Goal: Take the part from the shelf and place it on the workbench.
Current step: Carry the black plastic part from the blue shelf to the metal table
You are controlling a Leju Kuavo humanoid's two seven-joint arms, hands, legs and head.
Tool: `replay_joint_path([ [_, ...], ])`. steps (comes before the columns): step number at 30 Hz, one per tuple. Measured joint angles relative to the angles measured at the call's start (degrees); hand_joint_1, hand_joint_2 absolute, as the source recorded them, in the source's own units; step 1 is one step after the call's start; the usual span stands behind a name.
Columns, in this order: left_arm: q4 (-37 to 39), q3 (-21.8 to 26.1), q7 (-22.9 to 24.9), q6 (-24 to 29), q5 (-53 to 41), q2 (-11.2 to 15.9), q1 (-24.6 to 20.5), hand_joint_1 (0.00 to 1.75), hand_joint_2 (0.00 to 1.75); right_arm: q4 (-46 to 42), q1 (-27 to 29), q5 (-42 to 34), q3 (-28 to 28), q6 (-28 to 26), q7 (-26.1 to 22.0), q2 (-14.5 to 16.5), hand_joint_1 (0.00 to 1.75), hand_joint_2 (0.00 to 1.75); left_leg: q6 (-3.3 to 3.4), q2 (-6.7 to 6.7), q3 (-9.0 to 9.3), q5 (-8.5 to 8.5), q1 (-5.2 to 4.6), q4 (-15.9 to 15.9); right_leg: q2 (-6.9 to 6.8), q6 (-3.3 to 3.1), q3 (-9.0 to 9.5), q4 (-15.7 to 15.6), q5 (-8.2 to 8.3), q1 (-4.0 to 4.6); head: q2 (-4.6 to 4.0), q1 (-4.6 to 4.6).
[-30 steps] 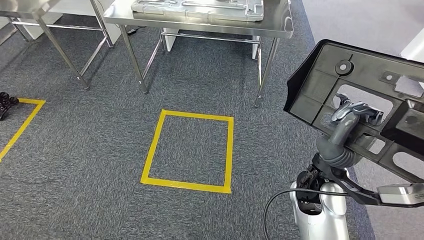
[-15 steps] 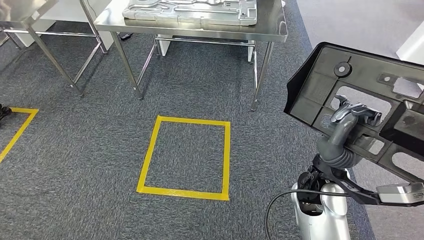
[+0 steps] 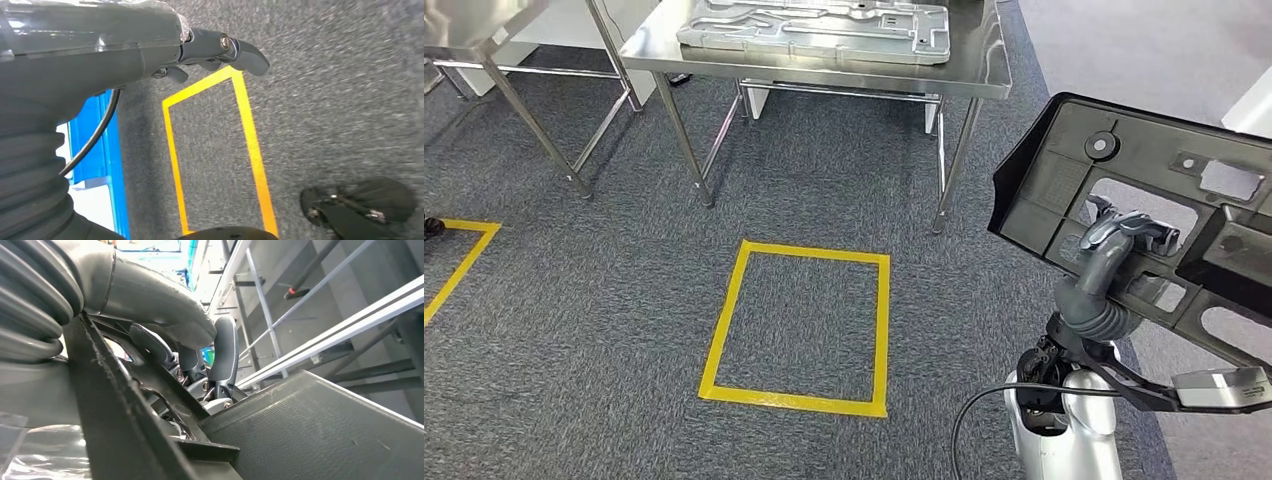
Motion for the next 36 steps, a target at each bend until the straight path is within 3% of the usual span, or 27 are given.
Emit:
replay_joint_path([
  [3,0.0,0.0,0.0,0.0,0.0,0.0,-0.1,0.0,1.75,0.0,0.0,0.0,0.0,0.0,0.0,0.0,1.75,1.75,-1.07,0.14,0.37,-0.37,-0.05,0.5,0.07,-1.29,0.93,-1.3,-0.32,0.18,0.0,-0.02],
  [5,0.0,0.0,0.1,0.1,0.0,0.0,-0.3,0.0,1.75,-0.1,-0.2,0.1,0.0,0.0,0.0,0.0,1.75,1.75,-1.58,0.11,-0.77,-0.63,0.02,3.7,0.12,-1.97,2.12,-1.6,-0.6,-0.07,0.0,-0.02],
  [8,0.0,0.0,0.3,0.2,0.0,0.1,-0.4,0.0,1.75,0.0,-0.4,0.3,0.2,0.0,0.0,0.0,1.75,1.75,-2.3,0.06,-7.4,-3.99,0.2,14.3,0.13,-2.56,3.42,-1.9,-1.62,-0.1,0.0,-0.03],
  [10,0.0,0.0,0.5,0.3,0.0,0.2,-0.3,0.0,1.75,0.2,-0.4,0.5,0.3,0.1,0.2,0.0,1.75,1.75,-2.46,0.07,-10.68,-5.65,0.22,17.3,0.28,-2.59,4.34,-1.9,-2.46,-0.07,0.0,-0.03],
  [11,0.0,0.0,0.6,0.5,-0.1,0.2,-0.2,0.0,1.75,0.2,-0.4,0.6,0.3,0.1,0.3,0.0,1.75,1.75,-2.37,0.07,-10.91,-4.7,0.22,15.8,0.37,-2.53,4.97,-1.9,-2.91,-0.06,0.0,-0.03],
  [13,0.0,0.0,1.0,0.9,-0.1,0.3,0.1,0.0,1.75,0.3,-0.6,1.0,0.4,0.2,0.7,0.0,1.75,1.75,-1.75,0.08,-9.13,0.79,0.13,8.3,0.48,-2.3,6.34,-1.9,-3.97,-0.02,0.0,-0.02],
  [15,0.0,0.0,1.5,1.3,-0.1,0.4,0.2,0.0,1.75,0.5,-1.0,1.3,0.5,0.3,1.2,0.0,1.75,1.75,-0.97,0.09,-7.48,4.61,-0.18,2.3,0.55,-1.8,7.15,-1.8,-4.91,0.11,0.0,-0.02],
  [19,0.0,0.1,2.1,1.9,-0.1,0.5,0.5,0.0,1.75,1.2,-2.4,1.4,0.7,0.8,2.2,0.1,1.75,1.75,0.37,-0.04,-6.36,5.02,-0.2,0.5,0.6,-0.45,7.51,-0.8,-5.16,0.18,0.0,-0.02],
  [21,0.0,0.1,2.2,2.1,0.0,0.5,0.5,0.0,1.75,1.8,-3.2,1.7,0.9,1.1,2.5,0.1,1.75,1.75,0.92,-0.11,-5.3,4.75,0.05,0.1,0.51,0.06,5.38,3.4,-5.96,0.09,0.0,-0.02],
  [24,0.0,0.3,2.3,2.0,0.4,0.5,0.6,0.0,1.75,3.1,-3.9,2.1,1.5,1.3,2.9,0.1,1.75,1.75,1.22,-0.2,-4.25,3.68,0.1,0.0,0.46,0.86,-1.95,14.1,-10.28,-0.22,0.0,-0.03],
  [25,0.0,0.4,2.4,1.8,0.4,0.5,0.8,0.0,1.75,3.6,-3.9,2.1,1.6,1.3,3.0,0.0,1.75,1.75,1.18,-0.25,-3.73,3.22,0.1,0.0,0.44,0.98,-3.56,15.5,-11.04,-0.33,0.0,-0.03],
  [26,0.0,0.4,2.5,1.5,0.3,0.5,1.0,0.0,1.75,4.0,-3.9,2.2,1.8,1.3,3.0,0.0,1.75,1.75,1.12,-0.31,-3.07,2.72,0.1,0.0,0.4,1.04,-4.21,14.9,-10.59,-0.4,0.0,-0.03],
  [27,0.0,0.4,2.7,1.3,0.2,0.5,1.1,0.0,1.75,4.4,-3.9,2.2,1.9,1.3,3.0,0.0,1.75,1.75,1.03,-0.35,-2.3,2.18,0.11,0.0,0.35,1.02,-3.9,12.5,-8.87,-0.46,0.0,-0.03],
  [29,0.0,0.4,2.8,0.9,0.0,0.5,1.3,0.0,1.75,5.4,-4.2,2.3,2.1,1.3,3.0,0.0,1.75,1.75,0.66,-0.39,-0.76,0.99,0.04,0.1,0.23,0.66,-1.85,4.6,-3.02,-0.39,0.0,-0.02],
  [31,0.0,0.5,2.9,0.6,-0.4,0.5,1.3,0.0,1.75,6.5,-4.8,2.4,2.6,1.3,2.9,0.0,1.75,1.75,-0.03,-0.39,-0.04,-0.07,-0.06,0.1,0.16,-0.08,-0.54,-0.2,0.18,-0.08,0.0,0.0],
  [34,0.0,0.4,3.2,0.4,-0.9,0.6,1.0,0.0,1.75,7.8,-6.2,2.5,3.2,1.3,2.8,-0.1,1.75,1.75,-1.06,-0.32,0.33,-0.51,-0.06,0.9,0.3,-1.3,0.26,-1.0,0.11,0.02,0.0,-0.02],
  [36,0.0,0.4,3.3,0.4,-1.1,0.8,0.9,0.0,1.75,8.5,-7.5,2.6,3.6,1.2,2.9,-0.1,1.75,1.75,-1.52,-0.26,-1.16,-1.11,0.05,4.6,0.33,-2.03,1.23,-1.3,-0.31,-0.14,0.0,-0.03],
])
